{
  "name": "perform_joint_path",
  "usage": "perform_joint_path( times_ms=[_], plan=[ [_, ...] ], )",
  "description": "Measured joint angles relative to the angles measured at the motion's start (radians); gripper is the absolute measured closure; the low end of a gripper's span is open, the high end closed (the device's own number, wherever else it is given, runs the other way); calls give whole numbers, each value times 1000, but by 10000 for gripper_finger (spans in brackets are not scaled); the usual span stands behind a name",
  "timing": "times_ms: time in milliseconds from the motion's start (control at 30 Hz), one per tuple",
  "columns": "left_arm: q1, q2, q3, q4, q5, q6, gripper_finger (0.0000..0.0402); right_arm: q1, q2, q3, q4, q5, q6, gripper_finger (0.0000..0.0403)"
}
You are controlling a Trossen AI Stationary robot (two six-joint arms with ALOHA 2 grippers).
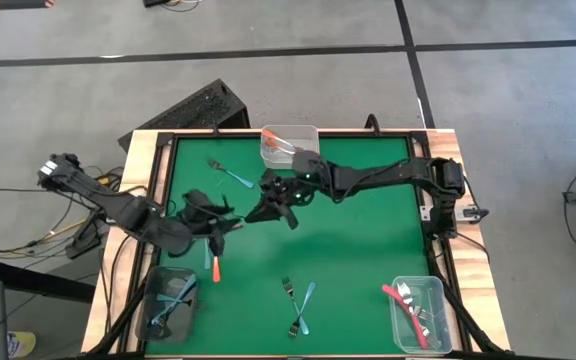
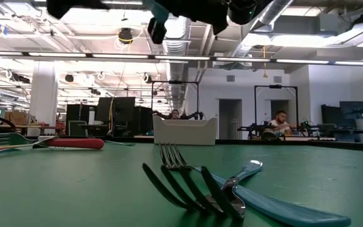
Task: Sort silverware by color (type)
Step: Put the blue fork into the black transparent bin
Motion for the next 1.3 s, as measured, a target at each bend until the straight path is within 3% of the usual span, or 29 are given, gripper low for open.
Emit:
perform_joint_path(
  times_ms=[100, 233, 333, 633, 933, 1300],
  plan=[
    [0, -57, 0, 89, -45, 170, 235, 0, 0, 0, 38, -64, 23, 387],
    [0, -110, 1, 209, 0, 408, 235, 4, 0, 0, 109, -92, 62, 387],
    [8, -124, 1, 257, 43, 506, 235, 12, 0, 0, 135, -93, 62, 387],
    [60, -116, 1, 287, 314, 508, 235, 7, 0, 0, 327, -104, 162, 387],
    [109, -106, 0, 422, 321, 583, 235, 9, 0, 0, 359, -109, 181, 387],
    [150, -87, 0, 502, 555, 620, 257, 19, 2, 0, 346, -94, 173, 387]
  ],
)
